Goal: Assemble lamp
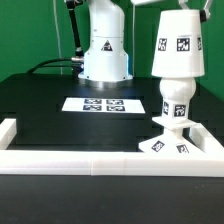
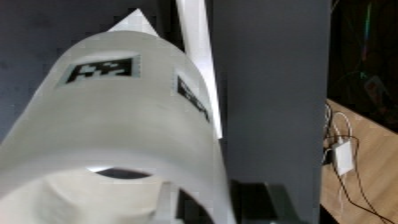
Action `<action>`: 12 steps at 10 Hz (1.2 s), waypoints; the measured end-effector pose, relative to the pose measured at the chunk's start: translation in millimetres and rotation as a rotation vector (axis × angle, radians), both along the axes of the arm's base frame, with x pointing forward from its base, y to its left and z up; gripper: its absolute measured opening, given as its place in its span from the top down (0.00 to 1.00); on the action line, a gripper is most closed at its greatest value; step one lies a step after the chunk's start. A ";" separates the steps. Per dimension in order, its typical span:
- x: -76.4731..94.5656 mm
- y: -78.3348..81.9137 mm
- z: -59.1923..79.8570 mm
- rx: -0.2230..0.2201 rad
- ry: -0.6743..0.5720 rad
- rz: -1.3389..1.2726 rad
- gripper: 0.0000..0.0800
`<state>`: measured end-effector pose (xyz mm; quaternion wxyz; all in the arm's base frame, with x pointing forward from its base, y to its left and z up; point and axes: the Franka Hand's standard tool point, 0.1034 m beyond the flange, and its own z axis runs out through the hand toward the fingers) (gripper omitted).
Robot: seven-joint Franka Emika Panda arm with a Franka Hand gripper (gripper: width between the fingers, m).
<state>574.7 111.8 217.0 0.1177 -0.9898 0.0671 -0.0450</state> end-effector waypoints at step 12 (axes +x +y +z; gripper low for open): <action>2.3 5.9 -62.1 -0.042 0.010 0.035 0.47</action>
Offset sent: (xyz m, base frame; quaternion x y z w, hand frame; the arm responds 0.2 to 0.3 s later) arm 0.0108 0.0068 -0.0361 0.0023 0.0001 -0.0594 0.9982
